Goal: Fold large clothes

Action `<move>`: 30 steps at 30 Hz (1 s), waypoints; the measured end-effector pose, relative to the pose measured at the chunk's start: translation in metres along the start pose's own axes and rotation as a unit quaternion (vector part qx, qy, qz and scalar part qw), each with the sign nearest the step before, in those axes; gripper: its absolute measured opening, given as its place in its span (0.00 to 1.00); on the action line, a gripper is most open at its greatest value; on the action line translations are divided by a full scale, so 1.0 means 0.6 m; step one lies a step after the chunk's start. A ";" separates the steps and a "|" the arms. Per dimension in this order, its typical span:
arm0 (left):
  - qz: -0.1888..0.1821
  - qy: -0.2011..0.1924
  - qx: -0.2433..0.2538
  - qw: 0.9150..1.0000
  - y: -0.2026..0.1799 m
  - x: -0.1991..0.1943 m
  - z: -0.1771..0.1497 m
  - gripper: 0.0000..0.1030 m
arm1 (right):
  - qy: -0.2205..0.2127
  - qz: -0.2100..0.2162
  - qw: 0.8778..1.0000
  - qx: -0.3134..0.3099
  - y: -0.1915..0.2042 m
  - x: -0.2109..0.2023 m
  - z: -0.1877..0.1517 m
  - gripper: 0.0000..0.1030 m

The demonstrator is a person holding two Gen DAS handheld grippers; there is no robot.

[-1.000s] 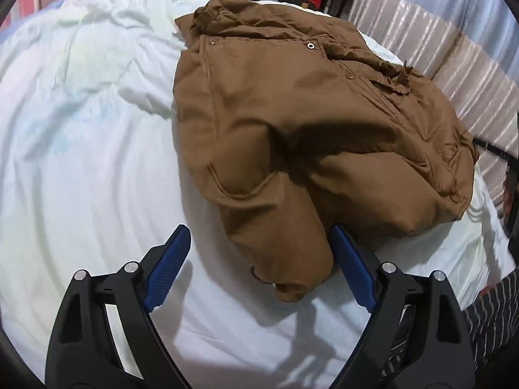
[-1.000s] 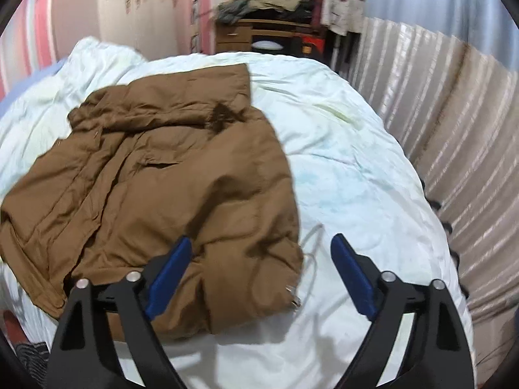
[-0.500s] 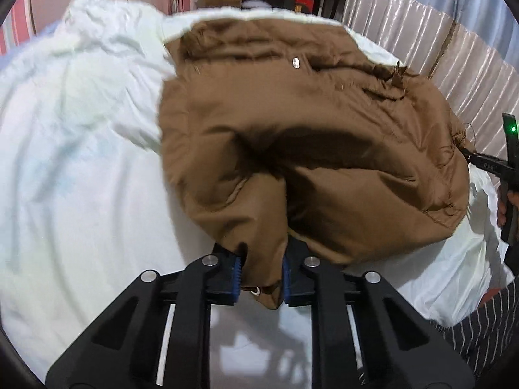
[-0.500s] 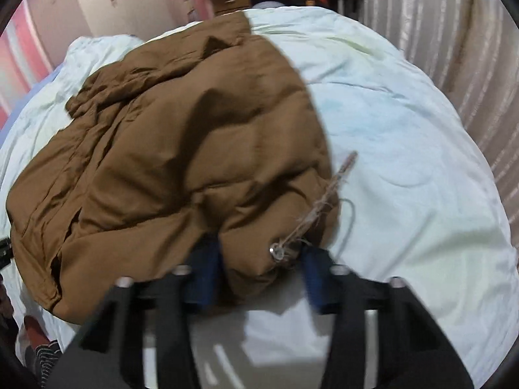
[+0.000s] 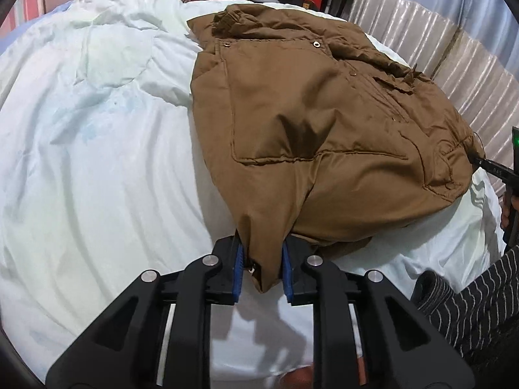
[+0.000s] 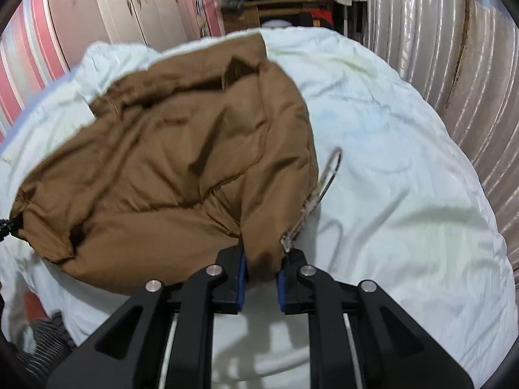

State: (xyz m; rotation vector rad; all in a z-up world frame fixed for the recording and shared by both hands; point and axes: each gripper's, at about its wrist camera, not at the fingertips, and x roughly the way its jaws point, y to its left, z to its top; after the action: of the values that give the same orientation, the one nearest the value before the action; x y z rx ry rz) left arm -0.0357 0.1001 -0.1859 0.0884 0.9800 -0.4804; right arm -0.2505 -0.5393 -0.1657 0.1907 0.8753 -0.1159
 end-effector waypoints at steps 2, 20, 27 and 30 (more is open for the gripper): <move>-0.002 -0.010 0.000 1.000 0.000 -0.014 0.004 0.26 | 0.006 -0.013 1.000 -0.013 0.008 0.006 0.003 0.14; 0.022 -0.032 -0.045 0.998 0.016 -0.013 0.014 0.89 | -0.047 -0.047 0.998 -0.013 0.013 -0.026 0.016 0.78; 0.029 -0.001 -0.048 0.998 0.004 0.043 -0.003 0.87 | -0.027 -0.061 0.998 -0.013 0.008 0.010 0.013 0.81; 0.004 0.007 -0.048 0.999 0.002 0.052 -0.002 0.57 | -0.021 -0.050 0.999 0.007 0.004 0.024 0.007 0.81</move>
State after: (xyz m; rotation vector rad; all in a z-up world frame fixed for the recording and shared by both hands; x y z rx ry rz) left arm -0.0218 0.0906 -0.2124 0.0091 1.0143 -0.4241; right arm -0.2375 -0.5382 -0.1739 0.1572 0.8423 -0.2186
